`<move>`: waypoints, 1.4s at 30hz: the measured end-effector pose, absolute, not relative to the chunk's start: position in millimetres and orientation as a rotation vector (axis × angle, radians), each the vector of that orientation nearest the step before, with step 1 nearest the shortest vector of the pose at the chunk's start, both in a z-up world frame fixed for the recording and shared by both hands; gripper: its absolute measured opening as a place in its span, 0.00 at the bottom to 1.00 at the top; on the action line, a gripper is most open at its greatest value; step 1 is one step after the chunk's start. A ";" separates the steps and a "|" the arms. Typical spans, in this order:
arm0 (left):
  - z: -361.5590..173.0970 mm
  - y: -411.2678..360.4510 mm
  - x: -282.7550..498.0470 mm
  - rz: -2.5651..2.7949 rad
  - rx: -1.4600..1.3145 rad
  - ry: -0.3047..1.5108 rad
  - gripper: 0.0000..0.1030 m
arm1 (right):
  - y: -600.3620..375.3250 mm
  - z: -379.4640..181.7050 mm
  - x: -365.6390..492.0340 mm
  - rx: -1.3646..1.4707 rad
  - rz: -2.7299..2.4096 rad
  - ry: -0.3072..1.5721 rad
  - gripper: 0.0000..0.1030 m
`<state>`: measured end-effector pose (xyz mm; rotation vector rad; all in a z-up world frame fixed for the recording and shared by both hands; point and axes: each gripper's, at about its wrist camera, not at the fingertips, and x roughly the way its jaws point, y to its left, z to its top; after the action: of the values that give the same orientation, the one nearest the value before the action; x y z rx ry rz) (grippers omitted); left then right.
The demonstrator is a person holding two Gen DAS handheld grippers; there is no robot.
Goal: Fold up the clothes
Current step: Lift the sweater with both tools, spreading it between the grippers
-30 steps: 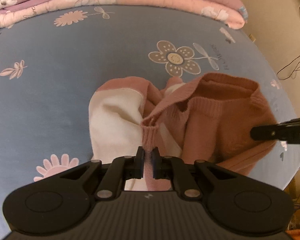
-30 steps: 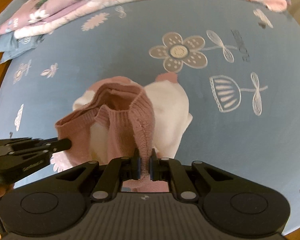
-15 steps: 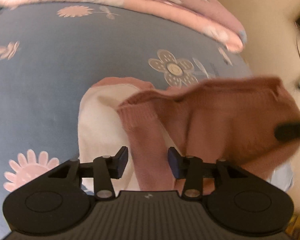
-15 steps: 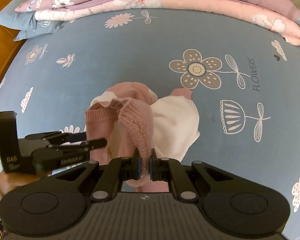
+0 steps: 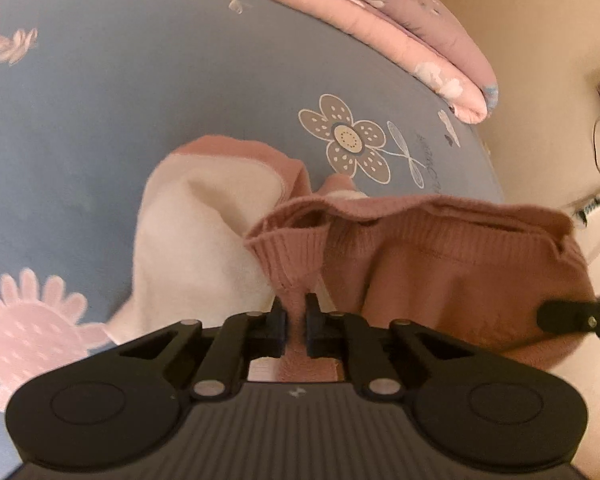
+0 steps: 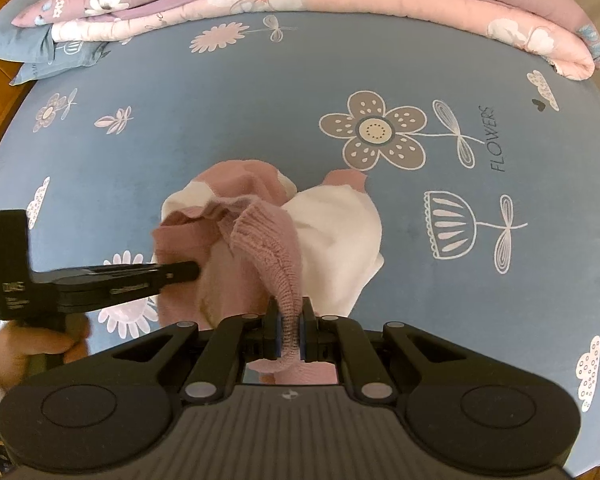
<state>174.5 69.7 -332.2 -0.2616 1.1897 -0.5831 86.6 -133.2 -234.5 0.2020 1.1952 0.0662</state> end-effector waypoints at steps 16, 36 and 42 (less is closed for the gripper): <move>-252.1 98.0 144.4 -0.639 -0.009 1.133 0.06 | -136.0 -231.1 70.2 0.134 0.054 1.213 0.09; -147.3 86.2 89.4 -0.557 0.179 0.961 0.06 | -162.1 -154.1 27.9 -0.018 0.186 1.058 0.09; -121.8 90.6 78.3 -0.526 0.180 0.899 0.06 | -171.5 -129.3 16.2 -0.031 0.168 0.989 0.09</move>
<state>78.3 90.6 -121.8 0.1800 0.8988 -0.5258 16.2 -171.5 -129.3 -0.0314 0.9894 0.1676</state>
